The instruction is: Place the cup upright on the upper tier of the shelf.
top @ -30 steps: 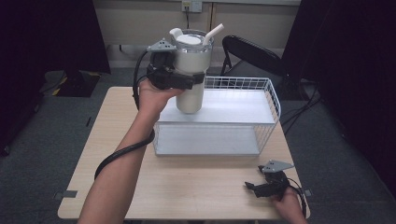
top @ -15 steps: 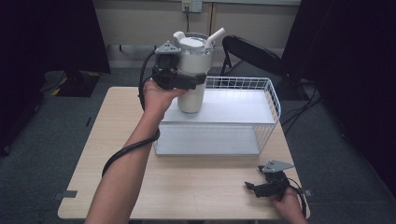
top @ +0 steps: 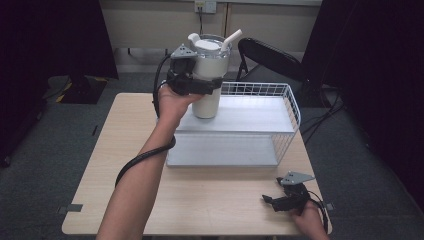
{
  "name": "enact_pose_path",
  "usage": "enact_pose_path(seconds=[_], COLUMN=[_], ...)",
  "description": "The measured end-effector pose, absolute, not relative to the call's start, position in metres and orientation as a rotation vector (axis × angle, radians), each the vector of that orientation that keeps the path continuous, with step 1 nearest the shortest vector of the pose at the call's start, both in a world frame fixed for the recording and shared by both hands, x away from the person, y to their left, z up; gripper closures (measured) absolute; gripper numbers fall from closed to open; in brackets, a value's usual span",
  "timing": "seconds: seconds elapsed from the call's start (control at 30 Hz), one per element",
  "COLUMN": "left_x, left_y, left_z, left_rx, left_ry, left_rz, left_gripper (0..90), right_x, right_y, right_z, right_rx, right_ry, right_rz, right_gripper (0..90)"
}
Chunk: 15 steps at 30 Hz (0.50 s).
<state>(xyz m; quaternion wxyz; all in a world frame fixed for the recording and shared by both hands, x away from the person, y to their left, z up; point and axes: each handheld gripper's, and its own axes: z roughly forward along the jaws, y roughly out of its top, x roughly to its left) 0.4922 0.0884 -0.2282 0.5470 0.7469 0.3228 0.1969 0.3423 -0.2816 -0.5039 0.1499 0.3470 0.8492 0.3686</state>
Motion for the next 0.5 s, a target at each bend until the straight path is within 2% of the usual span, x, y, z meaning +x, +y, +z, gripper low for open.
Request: enact_pose_path(seconds=[0.5], left_x=[0.4985], left_y=[0.0836], left_z=[-0.2331], left_rx=[1.773], left_ry=[0.776], left_rz=[0.49], left_gripper=[9.1], right_x=[0.3423], right_y=[-0.2816], right_z=[-0.5039], right_rx=[0.997], right_ry=[2.44], right_rz=[1.059], right_gripper=[10.1])
